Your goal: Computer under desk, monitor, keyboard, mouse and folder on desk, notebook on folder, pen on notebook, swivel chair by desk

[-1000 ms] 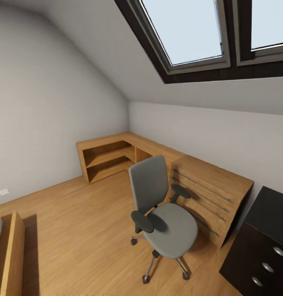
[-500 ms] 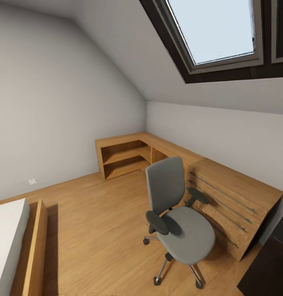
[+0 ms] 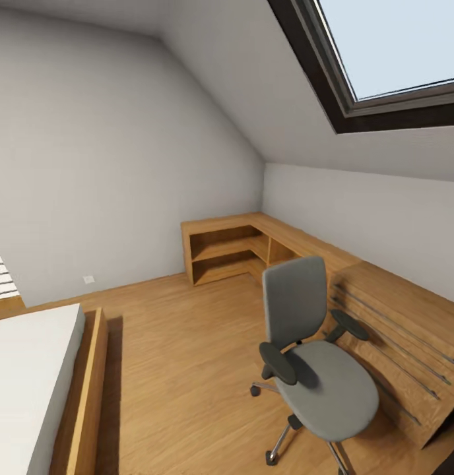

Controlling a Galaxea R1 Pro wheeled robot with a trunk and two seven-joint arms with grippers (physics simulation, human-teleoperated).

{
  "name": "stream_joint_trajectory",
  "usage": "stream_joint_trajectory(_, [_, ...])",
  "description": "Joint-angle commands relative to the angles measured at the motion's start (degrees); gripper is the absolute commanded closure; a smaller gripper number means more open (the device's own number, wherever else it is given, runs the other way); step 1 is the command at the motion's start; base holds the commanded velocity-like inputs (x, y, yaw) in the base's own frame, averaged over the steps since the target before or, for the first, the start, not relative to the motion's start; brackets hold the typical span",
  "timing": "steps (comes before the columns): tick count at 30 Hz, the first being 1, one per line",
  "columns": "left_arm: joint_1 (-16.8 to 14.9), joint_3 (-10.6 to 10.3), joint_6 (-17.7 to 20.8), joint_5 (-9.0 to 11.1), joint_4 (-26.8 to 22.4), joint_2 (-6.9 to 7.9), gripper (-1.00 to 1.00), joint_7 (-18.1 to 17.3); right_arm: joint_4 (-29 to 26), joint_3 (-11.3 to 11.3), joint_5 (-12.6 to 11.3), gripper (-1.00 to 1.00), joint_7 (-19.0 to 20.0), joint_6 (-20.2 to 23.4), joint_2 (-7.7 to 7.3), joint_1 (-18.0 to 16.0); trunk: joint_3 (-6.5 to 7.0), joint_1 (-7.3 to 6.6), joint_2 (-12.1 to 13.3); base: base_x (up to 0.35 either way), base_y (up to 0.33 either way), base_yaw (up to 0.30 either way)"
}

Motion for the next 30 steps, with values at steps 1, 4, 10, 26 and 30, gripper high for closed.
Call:
stream_joint_trajectory(1, [-0.1,-0.4,-0.1,0.2,0.1,0.00,-1.00,0.3,0.0,0.5,-0.1,-1.00,-0.5,0.0,0.00,0.0,-0.09,0.03,-0.1,0.160,0.135,0.279])
stream_joint_trajectory(4, [-0.1,-0.3,-0.1,0.2,0.1,0.02,-1.00,0.3,0.0,0.5,-0.1,-1.00,-0.5,0.0,0.00,0.0,-0.09,0.03,-0.1,0.220,0.177,0.279])
stream_joint_trajectory(10, [-0.1,-0.4,-0.1,0.1,0.1,0.00,-1.00,0.3,0.0,0.5,-0.1,-1.00,-0.6,0.0,0.00,0.0,-0.09,0.03,-0.1,0.270,0.090,0.279])
stream_joint_trajectory(26, [-0.1,-0.4,-0.1,0.1,0.1,-0.05,-1.00,0.0,-0.1,0.5,-0.1,-1.00,-0.6,0.1,0.00,0.0,-0.09,0.03,-0.1,0.061,-0.069,0.279])
stream_joint_trajectory(30, [-0.1,-0.4,-0.1,0.1,0.1,-0.06,-1.00,0.0,0.0,0.5,-0.1,-1.00,-0.6,0.1,0.00,0.0,-0.09,0.03,-0.1,0.058,-0.088,0.279])
